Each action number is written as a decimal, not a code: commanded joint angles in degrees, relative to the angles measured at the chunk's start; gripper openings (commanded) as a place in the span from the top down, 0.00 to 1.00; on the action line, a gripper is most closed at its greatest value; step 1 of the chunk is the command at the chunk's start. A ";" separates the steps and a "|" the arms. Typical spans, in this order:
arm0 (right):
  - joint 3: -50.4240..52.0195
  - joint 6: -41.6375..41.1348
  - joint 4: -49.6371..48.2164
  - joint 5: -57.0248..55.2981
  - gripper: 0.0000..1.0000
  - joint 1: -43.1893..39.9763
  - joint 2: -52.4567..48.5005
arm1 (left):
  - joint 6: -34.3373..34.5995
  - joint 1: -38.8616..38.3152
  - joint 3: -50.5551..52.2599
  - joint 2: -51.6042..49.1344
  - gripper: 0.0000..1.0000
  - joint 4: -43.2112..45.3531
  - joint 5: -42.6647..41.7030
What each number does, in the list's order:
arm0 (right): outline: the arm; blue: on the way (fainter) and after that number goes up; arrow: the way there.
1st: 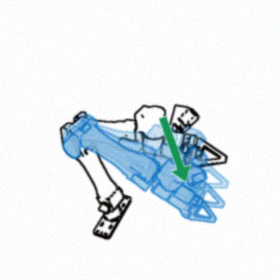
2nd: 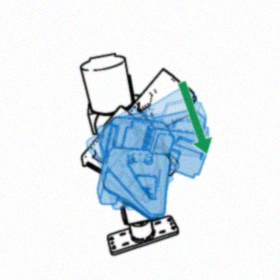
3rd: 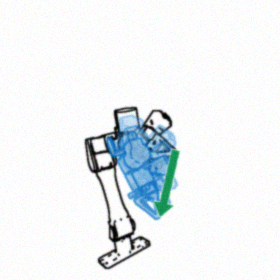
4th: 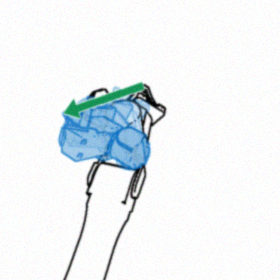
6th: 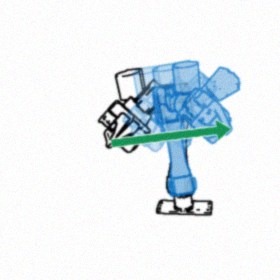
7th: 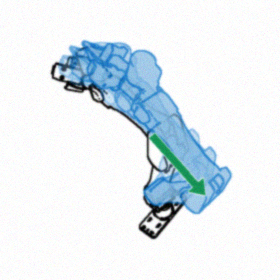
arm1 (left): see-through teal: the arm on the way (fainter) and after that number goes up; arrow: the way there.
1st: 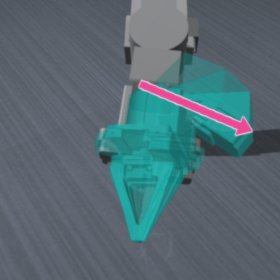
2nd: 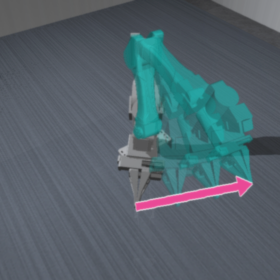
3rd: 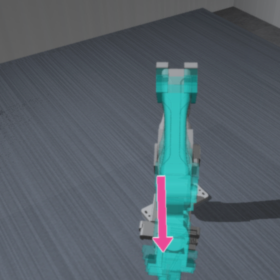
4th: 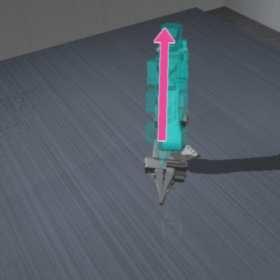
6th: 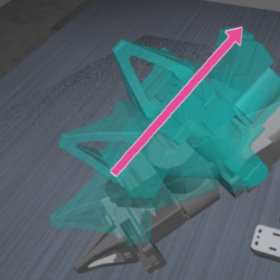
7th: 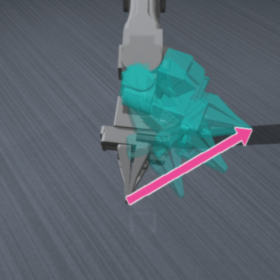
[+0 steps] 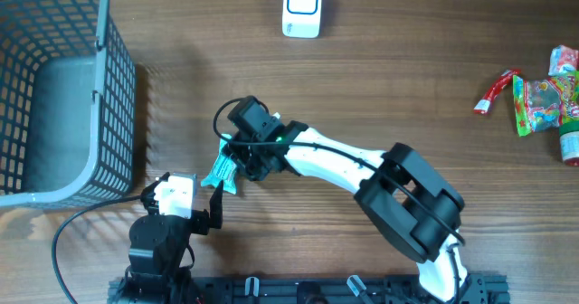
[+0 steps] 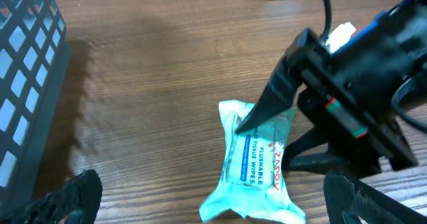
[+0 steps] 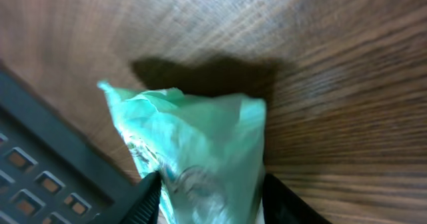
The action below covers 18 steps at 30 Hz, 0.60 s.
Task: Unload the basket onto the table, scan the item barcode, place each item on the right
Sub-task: 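Reach the right gripper to the teal tissue-wipes pack and grasp it, then lift the tissue pack with the right gripper and hold it at the scanner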
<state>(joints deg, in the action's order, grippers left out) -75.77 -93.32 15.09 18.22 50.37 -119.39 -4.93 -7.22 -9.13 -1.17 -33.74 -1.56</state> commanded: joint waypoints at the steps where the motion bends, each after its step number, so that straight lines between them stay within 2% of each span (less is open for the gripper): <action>1: 0.28 -1.33 1.03 0.39 0.58 1.20 -2.25 | -0.83 -0.33 0.33 0.24 0.00 0.09 0.15; 5: 0.26 0.87 2.32 -1.86 0.95 0.92 -2.23 | -0.83 -0.33 0.33 0.24 0.00 0.09 0.13; 8: 0.26 1.92 2.82 7.98 0.96 -1.40 -1.64 | -0.83 -0.33 0.33 0.24 0.00 0.09 0.13; 11: 0.26 4.74 3.85 25.92 0.96 -6.34 -0.74 | -0.83 -0.33 0.33 0.24 0.00 0.09 0.13; 13: 0.26 15.04 4.04 39.17 0.96 -11.43 -0.74 | -0.83 -0.33 0.33 0.24 0.00 0.09 0.13; 15: 0.26 24.76 4.04 44.22 0.96 -14.95 -0.74 | -0.83 -0.33 0.33 0.24 0.00 0.09 0.13; 18: 0.26 40.15 2.27 57.70 0.96 -20.96 -0.74 | -0.83 -0.33 0.33 0.24 0.00 0.09 0.13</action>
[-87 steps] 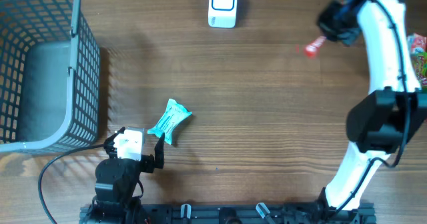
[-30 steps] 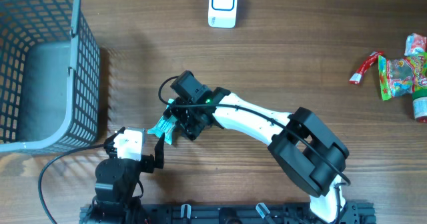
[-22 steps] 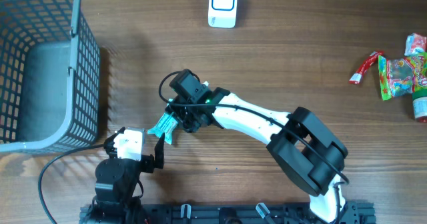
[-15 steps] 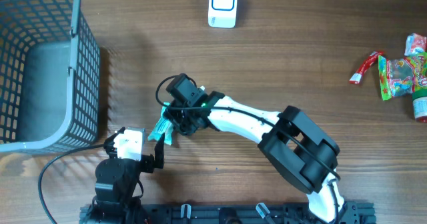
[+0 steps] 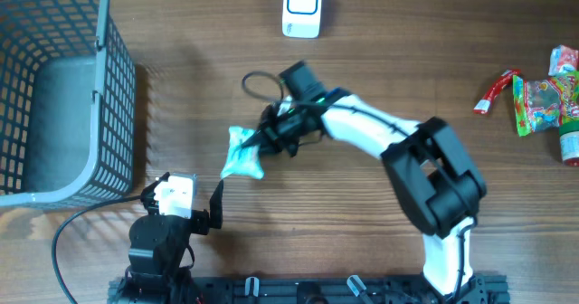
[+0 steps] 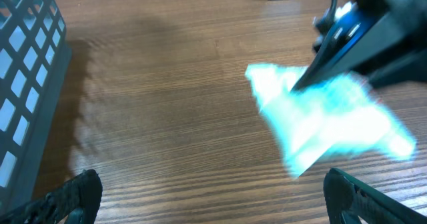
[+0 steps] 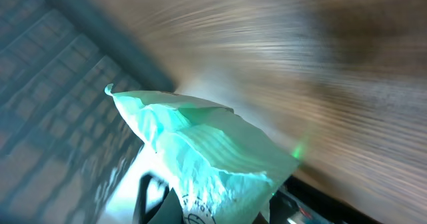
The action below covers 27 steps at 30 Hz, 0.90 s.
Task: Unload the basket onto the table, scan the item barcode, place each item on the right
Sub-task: 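Lift the tissue pack with the right gripper and hold it at the scanner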
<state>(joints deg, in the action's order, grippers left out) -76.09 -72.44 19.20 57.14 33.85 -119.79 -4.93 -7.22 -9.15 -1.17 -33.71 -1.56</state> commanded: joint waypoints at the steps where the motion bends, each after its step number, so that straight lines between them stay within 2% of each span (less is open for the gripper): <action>1: 0.59 24.15 -4.42 21.94 0.96 -5.88 -0.35 | -0.83 -0.33 0.35 0.24 0.00 0.07 0.13; 3: 0.59 36.83 -9.62 30.03 0.96 -9.60 -0.35 | -0.83 -0.33 0.35 0.24 0.00 0.07 0.15; 6: 0.59 46.80 -12.09 30.97 0.96 -11.67 -0.35 | -0.83 -0.33 0.35 0.24 0.00 0.07 0.13; 9: 0.59 54.29 -23.45 33.29 0.96 -11.85 -0.35 | -0.83 -0.33 0.35 0.24 0.00 0.07 0.13; 13: 0.59 62.73 -34.14 19.78 0.96 -10.25 -0.37 | -0.83 -0.33 0.35 0.24 0.00 0.07 0.15; 15: 0.59 73.92 -41.00 14.51 0.96 -9.64 -0.37 | -0.83 -0.33 0.35 0.24 0.00 0.07 0.13; 16: 0.59 77.57 -47.93 13.68 0.96 -9.18 -0.37 | -0.83 -0.33 0.35 0.24 0.00 0.07 0.13; 20: 0.59 71.43 -80.39 17.09 0.96 -8.28 -0.37 | -0.83 -0.33 0.35 0.24 0.00 0.07 0.13; 21: 0.59 68.78 -92.17 18.14 0.96 -8.31 -0.35 | -0.83 -0.33 0.35 0.24 0.00 0.07 0.13; 23: 0.59 64.76 -109.46 18.34 0.96 -8.31 -0.35 | -0.83 -0.33 0.35 0.24 0.00 0.07 0.13; 24: 0.59 64.37 -114.29 18.49 0.96 -8.31 -0.35 | -0.83 -0.33 0.35 0.24 0.00 0.07 0.13; 27: 0.20 68.65 -114.05 18.36 0.96 -7.96 0.33 | -0.83 -0.33 0.35 0.24 0.00 0.07 0.13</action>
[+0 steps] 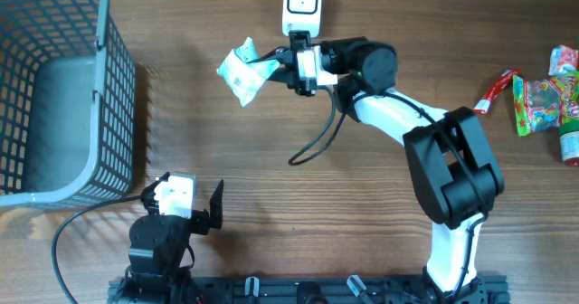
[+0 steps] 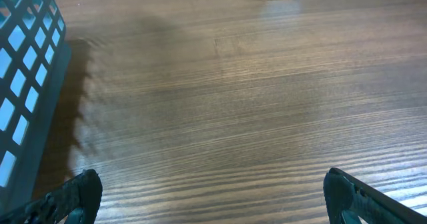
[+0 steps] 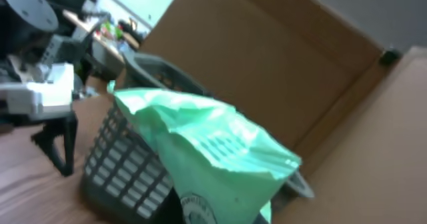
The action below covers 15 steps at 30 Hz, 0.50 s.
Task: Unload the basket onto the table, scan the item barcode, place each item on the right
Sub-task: 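Lift the tissue pack with the right gripper and hold it at the scanner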
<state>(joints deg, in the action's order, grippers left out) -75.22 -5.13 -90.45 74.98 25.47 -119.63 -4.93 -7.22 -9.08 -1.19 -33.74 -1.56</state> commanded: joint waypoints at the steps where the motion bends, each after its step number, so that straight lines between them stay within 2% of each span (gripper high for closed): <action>1: -0.68 3.48 -4.39 0.52 0.96 0.52 0.17 | -0.83 -0.33 0.28 0.26 0.00 0.09 0.13; 5: -0.68 16.70 -4.39 0.48 0.96 1.03 0.17 | -0.83 -0.33 0.28 0.26 0.00 0.09 0.13; 7: -0.92 20.33 -4.39 0.48 0.96 1.05 0.20 | -0.83 -0.33 0.28 0.26 0.00 0.09 0.13; 12: -0.94 20.13 -3.08 2.03 0.96 1.03 0.22 | -0.83 -0.33 0.28 0.26 0.00 0.09 0.13; 14: -0.94 19.87 3.45 2.03 0.96 1.03 0.22 | -0.83 -0.33 0.28 0.26 0.00 0.09 0.13; 15: -0.94 19.45 11.10 2.03 0.96 1.03 0.22 | -0.83 -0.33 0.28 0.26 0.00 0.09 0.13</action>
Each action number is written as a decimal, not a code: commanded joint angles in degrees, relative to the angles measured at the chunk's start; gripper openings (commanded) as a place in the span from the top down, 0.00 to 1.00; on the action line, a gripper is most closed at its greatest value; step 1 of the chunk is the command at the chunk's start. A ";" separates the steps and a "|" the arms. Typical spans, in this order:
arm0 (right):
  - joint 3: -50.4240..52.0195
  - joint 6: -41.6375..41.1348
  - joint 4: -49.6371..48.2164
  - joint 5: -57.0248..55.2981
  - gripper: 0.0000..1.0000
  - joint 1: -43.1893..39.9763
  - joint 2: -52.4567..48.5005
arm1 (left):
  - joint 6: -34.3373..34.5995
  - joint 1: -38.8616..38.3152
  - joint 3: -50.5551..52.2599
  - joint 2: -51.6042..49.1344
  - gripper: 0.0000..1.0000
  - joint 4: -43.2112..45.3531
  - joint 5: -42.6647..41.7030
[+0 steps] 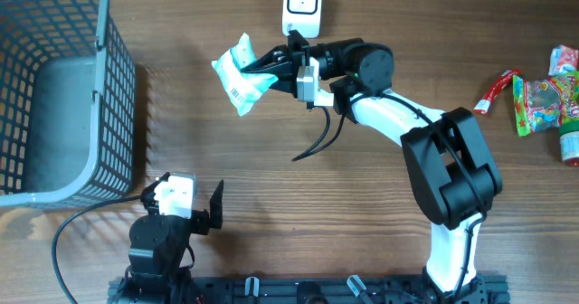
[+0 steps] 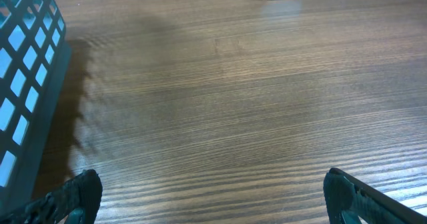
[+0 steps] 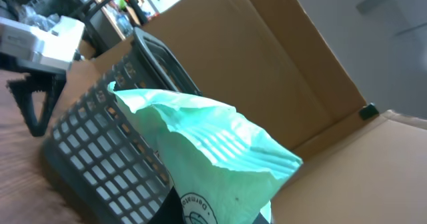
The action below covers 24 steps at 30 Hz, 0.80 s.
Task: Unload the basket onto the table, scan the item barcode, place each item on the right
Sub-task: 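Lift the tissue pack with the right gripper and hold it at the scanner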
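Observation:
A light green pack of flushable wipes (image 1: 237, 73) hangs in the air left of the white barcode scanner (image 1: 301, 6), a barcode showing on its upper face. My right gripper (image 1: 271, 69) is shut on its right end, arm stretched toward the far edge. In the right wrist view the pack (image 3: 213, 154) fills the middle, the fingers hidden behind it. My left gripper (image 1: 213, 210) stands open low at the near edge; in its wrist view the fingertips (image 2: 80, 194) frame bare wood, and the scanner shows at the top.
A grey wire basket (image 1: 54, 87) stands at the far left, also seen behind the pack in the right wrist view as a basket (image 3: 100, 144). Snack packets and a red wrapper (image 1: 534, 91) lie at the right edge. A black cable (image 1: 317, 146) hangs from the right arm.
The right gripper has turned the pack slightly, so its barcode face now shows from above, and shifted it a little toward the near side. The left arm has not moved.
First the right gripper was shut on the wipes pack low on the table, just in front of the left gripper. Then it held the pack higher and further back. After that the pack was up beside the scanner, where it now stays, slightly turned.

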<state>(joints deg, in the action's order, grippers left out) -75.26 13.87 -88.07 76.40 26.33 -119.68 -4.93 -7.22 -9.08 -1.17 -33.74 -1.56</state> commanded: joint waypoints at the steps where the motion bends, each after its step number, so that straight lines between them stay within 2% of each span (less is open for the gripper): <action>1: -0.90 -0.59 17.40 0.61 0.96 0.17 0.26 | -0.83 -0.33 0.28 0.24 0.00 0.09 0.13; 3: -0.90 -7.23 37.24 0.63 0.96 0.17 0.26 | -0.83 -0.33 0.28 0.24 0.00 0.09 0.13; 5: -0.90 -18.78 53.37 0.61 0.96 0.17 0.26 | -0.83 -0.33 0.28 0.24 0.00 0.09 0.13; 7: -0.90 -33.88 74.38 0.61 0.96 0.07 0.26 | -0.83 -0.33 0.28 0.24 0.00 0.09 0.13; 8: -0.90 -38.62 82.86 0.59 0.96 0.07 0.26 | -0.83 -0.33 0.28 0.24 0.00 0.09 0.13; 9: -0.90 -42.05 90.09 0.57 0.96 0.07 0.26 | -0.83 -0.33 0.28 0.24 0.00 0.09 0.13; 11: -0.90 -47.56 97.29 0.35 0.96 0.09 0.26 | -0.83 -0.33 0.28 0.24 0.00 0.09 0.13; 14: -0.90 -62.10 97.42 -0.87 0.95 0.24 0.26 | -0.83 -0.33 0.28 0.24 0.00 0.09 0.13; 15: -0.90 -70.64 96.56 -2.93 0.96 0.22 0.26 | -0.83 -0.33 0.28 0.24 0.00 0.09 0.15; 17: -0.90 -79.43 90.36 -7.37 0.95 0.22 0.26 | -0.83 -0.33 0.28 0.24 0.00 0.09 0.13; 18: -1.01 -85.59 83.34 -13.51 0.95 0.04 0.26 | -0.83 -0.33 0.28 0.24 0.00 0.09 0.13; 20: -2.51 -87.54 80.54 -22.36 0.95 -0.39 0.26 | -0.83 -0.33 0.28 0.24 0.00 0.09 0.13; 24: -8.74 -90.47 87.30 -42.36 0.95 -2.71 -0.02 | -0.83 -0.33 0.28 0.24 0.00 0.09 0.13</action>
<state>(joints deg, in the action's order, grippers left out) -78.96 -69.93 -2.66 51.51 25.71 -119.79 -4.93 -7.22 -9.02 -1.17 -33.89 -1.56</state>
